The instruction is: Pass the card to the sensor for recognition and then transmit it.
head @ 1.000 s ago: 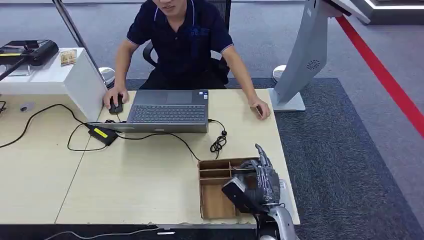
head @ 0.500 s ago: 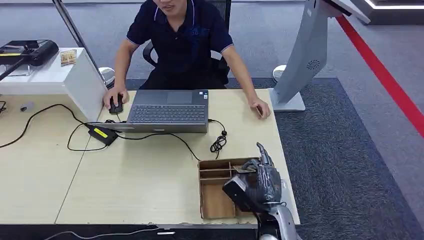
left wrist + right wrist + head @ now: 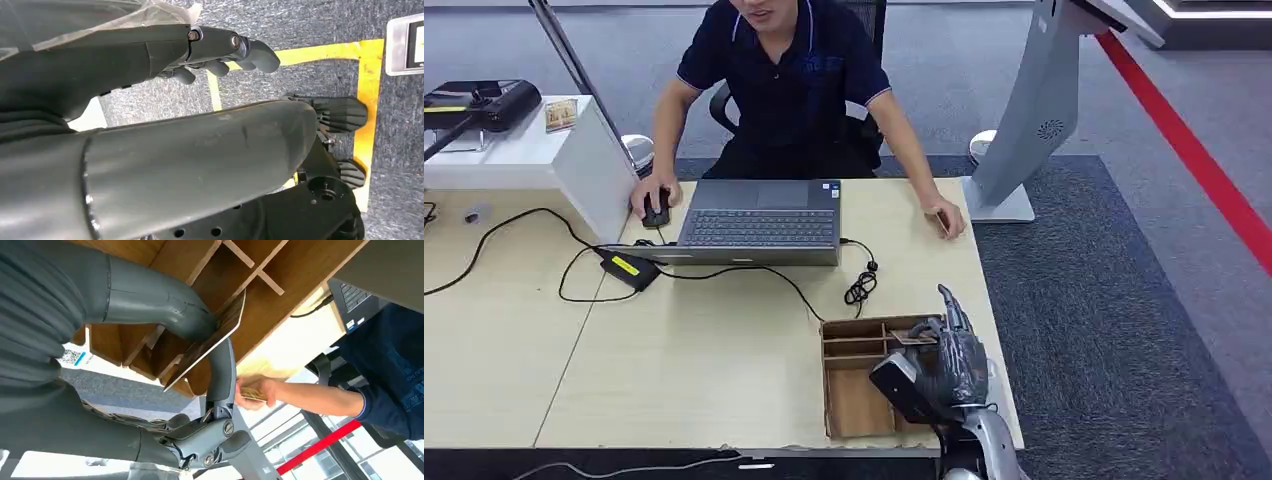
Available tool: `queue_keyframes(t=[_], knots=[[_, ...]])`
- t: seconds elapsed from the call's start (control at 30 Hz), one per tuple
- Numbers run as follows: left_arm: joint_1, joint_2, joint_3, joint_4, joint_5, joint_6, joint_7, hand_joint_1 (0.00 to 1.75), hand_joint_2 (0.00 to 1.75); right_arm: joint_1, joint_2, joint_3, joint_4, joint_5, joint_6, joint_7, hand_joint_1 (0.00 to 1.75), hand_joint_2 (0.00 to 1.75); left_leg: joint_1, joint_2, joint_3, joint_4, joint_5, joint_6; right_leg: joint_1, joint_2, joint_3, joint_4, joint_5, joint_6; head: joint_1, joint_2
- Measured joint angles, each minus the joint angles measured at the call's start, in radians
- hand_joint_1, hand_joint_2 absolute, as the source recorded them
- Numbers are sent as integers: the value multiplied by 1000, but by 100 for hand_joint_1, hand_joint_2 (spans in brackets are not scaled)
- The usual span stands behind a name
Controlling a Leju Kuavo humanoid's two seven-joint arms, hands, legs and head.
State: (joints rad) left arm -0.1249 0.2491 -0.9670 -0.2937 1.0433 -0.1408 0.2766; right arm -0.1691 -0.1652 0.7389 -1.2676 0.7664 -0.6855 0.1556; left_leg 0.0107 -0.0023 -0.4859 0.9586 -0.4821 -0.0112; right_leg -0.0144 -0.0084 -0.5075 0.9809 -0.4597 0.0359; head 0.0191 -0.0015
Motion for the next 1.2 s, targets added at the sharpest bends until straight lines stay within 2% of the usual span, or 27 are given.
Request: queue_keyframes(t=[0.3, 0.8, 0.93, 1.2], knots=[[0, 0, 0, 0, 3, 0, 0, 0, 0, 3, -17, -27, -53, 44, -7, 22, 175, 175, 0, 0, 0, 0, 0, 0, 0, 0, 0, 0, 0, 0, 0, 0], [2, 0, 0, 0, 18, 6, 1, 0, 0, 71, -117, -194, -369, 216, -11, 135, 175, 175, 0, 0, 0, 0, 0, 0, 0, 0, 0, 0, 0, 0, 0, 0], [2, 0, 0, 0, 17, 6, 2, 0, 0, 88, -130, -243, -438, 217, -11, 129, 175, 175, 0, 0, 0, 0, 0, 0, 0, 0, 0, 0, 0, 0, 0, 0], [1, 0, 0, 0, -2, 0, 3, 0, 0, 81, -121, -276, -476, 165, -10, 49, 175, 175, 0, 0, 0, 0, 0, 0, 0, 0, 0, 0, 0, 0, 0, 0]])
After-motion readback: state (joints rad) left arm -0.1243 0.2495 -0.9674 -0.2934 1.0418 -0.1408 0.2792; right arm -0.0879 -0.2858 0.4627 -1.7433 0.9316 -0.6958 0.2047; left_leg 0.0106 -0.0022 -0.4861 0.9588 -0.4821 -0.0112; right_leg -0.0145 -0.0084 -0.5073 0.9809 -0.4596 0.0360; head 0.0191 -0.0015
